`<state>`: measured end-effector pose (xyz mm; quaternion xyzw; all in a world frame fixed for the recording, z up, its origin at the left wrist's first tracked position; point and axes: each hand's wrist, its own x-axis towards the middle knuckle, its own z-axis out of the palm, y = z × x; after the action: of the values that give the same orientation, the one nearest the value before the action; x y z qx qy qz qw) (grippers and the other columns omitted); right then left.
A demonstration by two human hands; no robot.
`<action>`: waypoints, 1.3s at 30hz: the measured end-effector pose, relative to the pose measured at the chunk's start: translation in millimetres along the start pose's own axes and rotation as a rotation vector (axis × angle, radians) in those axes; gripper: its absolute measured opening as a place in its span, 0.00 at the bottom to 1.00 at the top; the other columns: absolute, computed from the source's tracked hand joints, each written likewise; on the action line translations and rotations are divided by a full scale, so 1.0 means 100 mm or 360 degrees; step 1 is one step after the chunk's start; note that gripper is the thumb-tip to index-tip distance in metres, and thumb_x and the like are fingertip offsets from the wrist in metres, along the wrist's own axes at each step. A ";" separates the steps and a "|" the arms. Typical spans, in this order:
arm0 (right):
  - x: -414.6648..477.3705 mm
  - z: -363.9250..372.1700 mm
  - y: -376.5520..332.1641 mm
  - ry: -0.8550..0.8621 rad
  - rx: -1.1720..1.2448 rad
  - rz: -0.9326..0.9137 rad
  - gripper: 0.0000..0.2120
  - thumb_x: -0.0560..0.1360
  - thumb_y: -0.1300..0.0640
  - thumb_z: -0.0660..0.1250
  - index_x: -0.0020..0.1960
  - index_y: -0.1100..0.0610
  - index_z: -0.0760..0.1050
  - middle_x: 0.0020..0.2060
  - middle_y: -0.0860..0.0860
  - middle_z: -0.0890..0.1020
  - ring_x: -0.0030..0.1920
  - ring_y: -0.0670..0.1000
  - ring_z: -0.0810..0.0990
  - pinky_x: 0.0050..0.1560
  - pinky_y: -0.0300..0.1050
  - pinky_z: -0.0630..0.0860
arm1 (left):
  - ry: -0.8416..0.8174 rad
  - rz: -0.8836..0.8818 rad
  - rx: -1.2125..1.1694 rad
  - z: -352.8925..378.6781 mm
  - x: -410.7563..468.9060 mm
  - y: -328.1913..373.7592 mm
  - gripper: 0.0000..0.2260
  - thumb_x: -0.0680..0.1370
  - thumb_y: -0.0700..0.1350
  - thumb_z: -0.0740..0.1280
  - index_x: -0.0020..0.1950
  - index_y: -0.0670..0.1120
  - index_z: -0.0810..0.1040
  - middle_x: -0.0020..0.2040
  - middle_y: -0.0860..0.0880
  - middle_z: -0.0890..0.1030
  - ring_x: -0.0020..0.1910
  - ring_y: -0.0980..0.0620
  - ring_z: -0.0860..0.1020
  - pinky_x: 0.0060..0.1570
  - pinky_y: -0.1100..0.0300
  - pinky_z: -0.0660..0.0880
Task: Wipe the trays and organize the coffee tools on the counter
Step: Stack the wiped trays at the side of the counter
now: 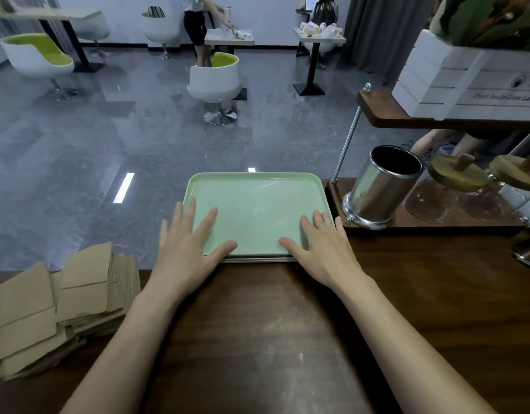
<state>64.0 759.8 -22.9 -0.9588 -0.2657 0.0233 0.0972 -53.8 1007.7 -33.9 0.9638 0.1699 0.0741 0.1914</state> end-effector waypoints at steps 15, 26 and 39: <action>-0.42 -0.01 0.14 0.0155 0.0652 -0.0193 0.34 0.78 0.34 0.60 0.79 0.49 0.63 0.79 0.46 0.63 0.80 0.46 0.51 0.80 0.46 0.46 | -0.0083 0.0119 -0.0053 0.07 -0.20 0.45 0.44 0.67 0.83 0.48 0.78 0.63 0.64 0.81 0.55 0.60 0.82 0.53 0.48 0.79 0.45 0.41; -1.53 -0.45 1.17 0.0245 0.0821 -0.0057 0.36 0.76 0.32 0.62 0.80 0.41 0.57 0.79 0.36 0.57 0.78 0.34 0.46 0.76 0.42 0.53 | -0.0229 0.0548 -0.0536 0.40 -0.93 1.88 0.46 0.68 0.78 0.62 0.82 0.65 0.50 0.82 0.64 0.49 0.78 0.68 0.45 0.74 0.66 0.50; -2.79 -1.11 3.24 0.0302 0.0806 0.0006 0.37 0.78 0.34 0.62 0.81 0.47 0.57 0.80 0.43 0.55 0.79 0.39 0.47 0.79 0.43 0.52 | -0.0223 0.0622 -0.0704 1.40 -1.74 4.27 0.48 0.68 0.78 0.62 0.82 0.61 0.52 0.79 0.67 0.50 0.80 0.65 0.46 0.76 0.62 0.51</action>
<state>-0.9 325.5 19.6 -0.9024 -0.2393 -0.0007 0.3584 -58.9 526.9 -7.8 0.9160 -0.0527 0.0782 0.3900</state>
